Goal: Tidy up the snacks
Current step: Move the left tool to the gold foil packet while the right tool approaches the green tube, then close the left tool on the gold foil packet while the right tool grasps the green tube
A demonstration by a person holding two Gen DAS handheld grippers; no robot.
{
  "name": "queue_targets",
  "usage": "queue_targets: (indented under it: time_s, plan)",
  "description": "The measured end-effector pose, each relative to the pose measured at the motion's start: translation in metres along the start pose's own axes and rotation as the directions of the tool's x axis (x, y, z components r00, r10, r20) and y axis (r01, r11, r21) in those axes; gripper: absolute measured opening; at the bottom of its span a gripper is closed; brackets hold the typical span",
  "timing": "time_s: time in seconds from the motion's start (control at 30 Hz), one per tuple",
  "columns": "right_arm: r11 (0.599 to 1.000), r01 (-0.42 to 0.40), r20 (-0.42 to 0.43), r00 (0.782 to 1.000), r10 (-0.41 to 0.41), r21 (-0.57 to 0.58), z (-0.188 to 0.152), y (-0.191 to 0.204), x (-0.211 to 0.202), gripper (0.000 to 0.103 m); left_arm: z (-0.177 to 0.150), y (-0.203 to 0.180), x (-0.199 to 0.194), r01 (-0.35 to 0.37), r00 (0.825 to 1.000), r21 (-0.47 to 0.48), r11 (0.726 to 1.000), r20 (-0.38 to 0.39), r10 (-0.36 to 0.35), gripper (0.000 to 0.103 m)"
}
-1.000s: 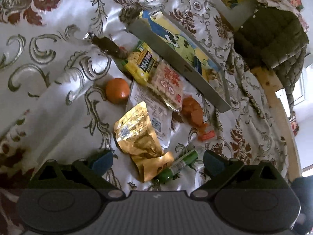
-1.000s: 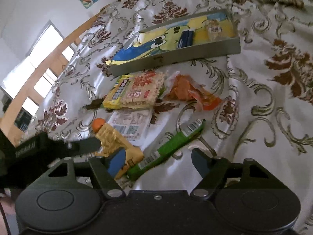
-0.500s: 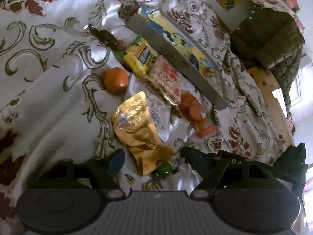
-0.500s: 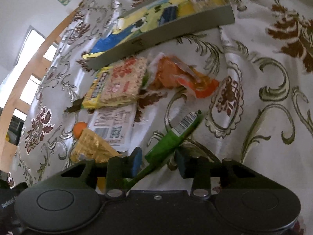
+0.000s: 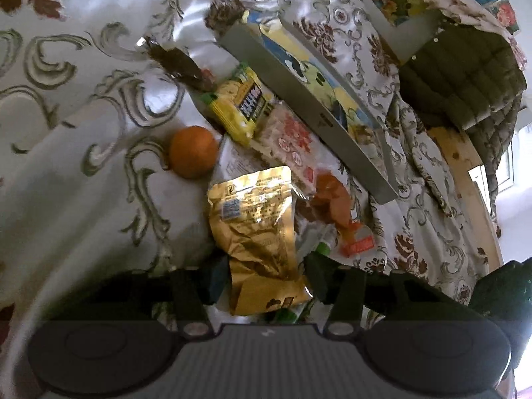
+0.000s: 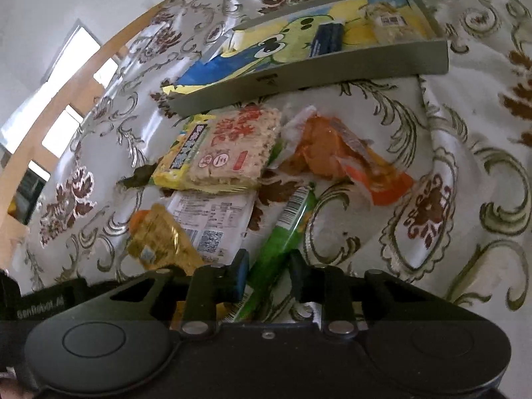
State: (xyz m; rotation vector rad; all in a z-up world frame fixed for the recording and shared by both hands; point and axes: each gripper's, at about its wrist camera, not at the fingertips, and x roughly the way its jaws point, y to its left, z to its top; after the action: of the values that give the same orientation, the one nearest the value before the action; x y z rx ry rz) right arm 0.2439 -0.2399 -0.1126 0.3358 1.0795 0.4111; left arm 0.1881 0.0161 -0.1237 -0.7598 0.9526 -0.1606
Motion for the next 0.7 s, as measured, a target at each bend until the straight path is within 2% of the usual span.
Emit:
queue_targets:
  time_s: [0.07, 0.17, 0.23, 0.27, 0.37, 0.57, 0.7]
  plan:
    - [1.000, -0.005, -0.008, 1.000, 0.005, 0.018, -0.001, -0.003, 0.001, 0.029, 0.001, -0.001, 0.005, -0.003, 1.000, -0.003, 1.000, -0.008, 0.003, 0.062]
    - [1.000, -0.002, -0.013, 1.000, 0.002, 0.017, -0.002, -0.003, 0.003, 0.029, 0.002, -0.004, 0.010, -0.020, 1.000, 0.024, 1.000, -0.018, 0.021, 0.061]
    - [1.000, -0.001, -0.013, 1.000, 0.001, 0.017, -0.003, -0.003, 0.003, 0.029, 0.002, -0.005, 0.011, -0.036, 0.999, 0.041, 0.999, -0.021, 0.037, 0.055]
    - [1.000, -0.001, -0.012, 1.000, 0.001, 0.017, -0.003, -0.003, 0.003, 0.029, 0.002, -0.005, 0.012, -0.046, 0.999, 0.050, 0.998, -0.022, 0.047, 0.048]
    - [1.000, 0.002, -0.015, 1.000, -0.002, 0.011, -0.003, -0.002, 0.003, 0.031, 0.001, -0.005, 0.010, -0.070, 0.997, 0.056, 0.996, -0.019, 0.071, 0.042]
    - [0.999, 0.023, -0.010, 1.000, -0.023, -0.029, -0.008, 0.005, 0.007, 0.034, -0.002, -0.005, 0.005, -0.079, 0.997, 0.066, 0.995, 0.002, 0.079, 0.038]
    - [0.999, 0.029, -0.010, 1.000, -0.030, -0.045, -0.009, 0.008, 0.006, 0.031, -0.007, -0.013, 0.001, -0.091, 0.996, 0.106, 0.990, 0.030, 0.089, 0.038]
